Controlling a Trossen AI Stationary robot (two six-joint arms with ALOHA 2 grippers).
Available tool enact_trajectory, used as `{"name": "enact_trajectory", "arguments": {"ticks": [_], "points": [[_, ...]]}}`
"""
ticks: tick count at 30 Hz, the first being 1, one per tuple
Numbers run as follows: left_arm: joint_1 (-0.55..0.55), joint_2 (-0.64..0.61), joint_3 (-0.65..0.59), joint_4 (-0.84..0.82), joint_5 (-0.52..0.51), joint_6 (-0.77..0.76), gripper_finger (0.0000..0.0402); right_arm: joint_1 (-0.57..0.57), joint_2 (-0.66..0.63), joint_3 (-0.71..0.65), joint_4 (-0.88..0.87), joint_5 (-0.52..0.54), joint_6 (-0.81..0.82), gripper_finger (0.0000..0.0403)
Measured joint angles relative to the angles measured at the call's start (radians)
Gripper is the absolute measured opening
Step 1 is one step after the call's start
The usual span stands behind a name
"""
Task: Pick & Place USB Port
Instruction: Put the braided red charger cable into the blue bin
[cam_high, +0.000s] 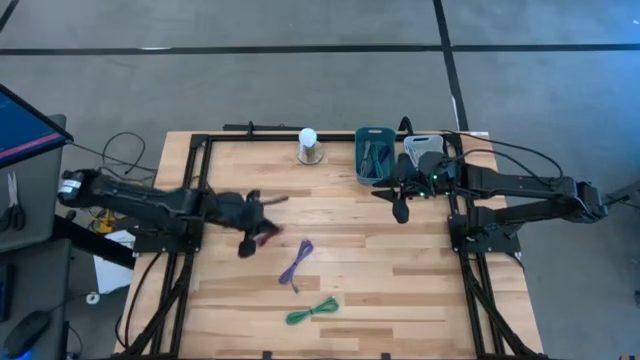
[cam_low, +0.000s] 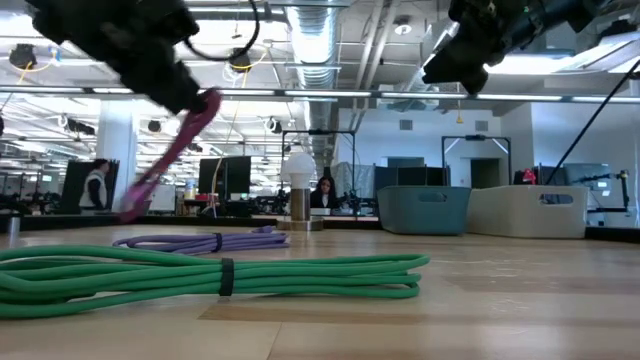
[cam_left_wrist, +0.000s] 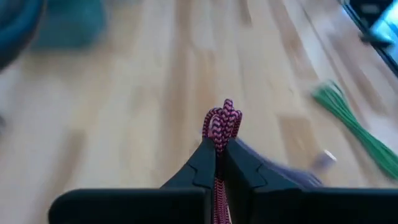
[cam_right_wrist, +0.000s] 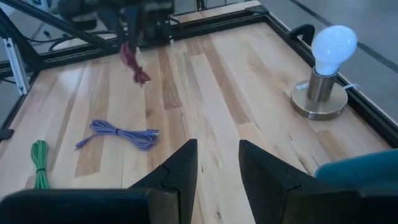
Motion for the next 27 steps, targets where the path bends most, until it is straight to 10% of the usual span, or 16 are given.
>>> {"name": "enact_trajectory", "arguments": {"ticks": [13, 27], "points": [[0.196, 0.029, 0.002, 0.425, 0.061, 0.189, 0.001, -0.014, 0.116, -0.001, 0.0, 0.056, -0.01, 0.0111], [0.222, 0.054, 0.002, 0.508, 0.114, 0.192, 0.001, 0.053, 0.511, 0.0, 0.727, 0.051, -0.042, 0.0111]]}}
